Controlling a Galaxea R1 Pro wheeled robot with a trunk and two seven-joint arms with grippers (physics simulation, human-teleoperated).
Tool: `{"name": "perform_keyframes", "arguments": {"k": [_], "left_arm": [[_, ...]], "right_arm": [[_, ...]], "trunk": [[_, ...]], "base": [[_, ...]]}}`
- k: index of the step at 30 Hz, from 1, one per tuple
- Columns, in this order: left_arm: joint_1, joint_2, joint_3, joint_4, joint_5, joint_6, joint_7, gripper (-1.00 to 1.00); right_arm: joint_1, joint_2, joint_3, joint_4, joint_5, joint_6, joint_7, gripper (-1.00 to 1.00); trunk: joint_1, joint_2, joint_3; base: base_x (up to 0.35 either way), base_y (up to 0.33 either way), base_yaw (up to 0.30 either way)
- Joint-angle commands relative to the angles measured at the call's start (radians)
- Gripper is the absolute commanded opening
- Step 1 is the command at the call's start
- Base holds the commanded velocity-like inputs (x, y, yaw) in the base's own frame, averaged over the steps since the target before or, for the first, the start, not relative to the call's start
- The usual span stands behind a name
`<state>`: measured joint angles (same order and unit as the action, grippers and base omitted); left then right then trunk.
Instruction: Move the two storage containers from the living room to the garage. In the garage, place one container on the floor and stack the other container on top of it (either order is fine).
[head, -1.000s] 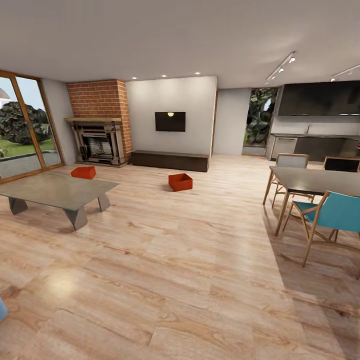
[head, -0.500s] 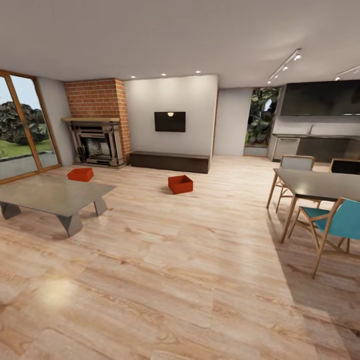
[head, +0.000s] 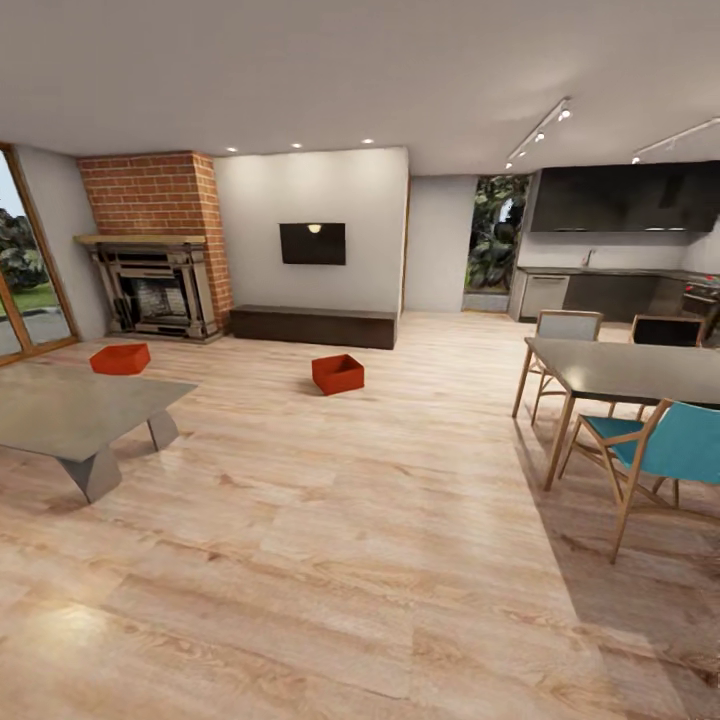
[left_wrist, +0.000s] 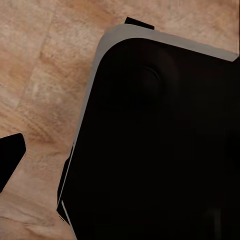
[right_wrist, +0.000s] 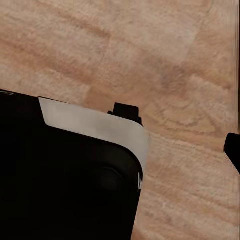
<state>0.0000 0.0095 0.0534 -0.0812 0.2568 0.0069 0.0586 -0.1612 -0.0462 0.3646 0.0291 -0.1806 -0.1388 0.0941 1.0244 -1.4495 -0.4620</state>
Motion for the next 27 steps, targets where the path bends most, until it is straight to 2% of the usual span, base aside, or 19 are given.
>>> {"name": "perform_keyframes", "arguments": {"k": [1, 7, 27], "left_arm": [[0.0, 0.0, 0.005, -0.001, 0.002, 0.001, 0.001, 1.0], [0.0, -0.001, 0.005, -0.001, 0.002, 0.001, 0.001, 1.0], [0.0, -0.001, 0.005, -0.001, 0.002, 0.001, 0.001, 1.0]], "right_arm": [[-0.001, 0.0, 0.007, 0.003, -0.01, -0.005, 0.006, 1.0], [-0.001, -0.002, 0.007, 0.003, -0.01, -0.004, 0.006, 1.0], [-0.001, -0.002, 0.012, 0.003, -0.001, 0.001, 0.005, 1.0]], "trunk": [[0.001, 0.0, -0.001], [0.001, 0.0, -0.001], [0.001, 0.0, -0.001]], "base": [[0.328, 0.0, -0.281], [0.328, 0.0, -0.135], [0.327, 0.0, -0.004]]}}
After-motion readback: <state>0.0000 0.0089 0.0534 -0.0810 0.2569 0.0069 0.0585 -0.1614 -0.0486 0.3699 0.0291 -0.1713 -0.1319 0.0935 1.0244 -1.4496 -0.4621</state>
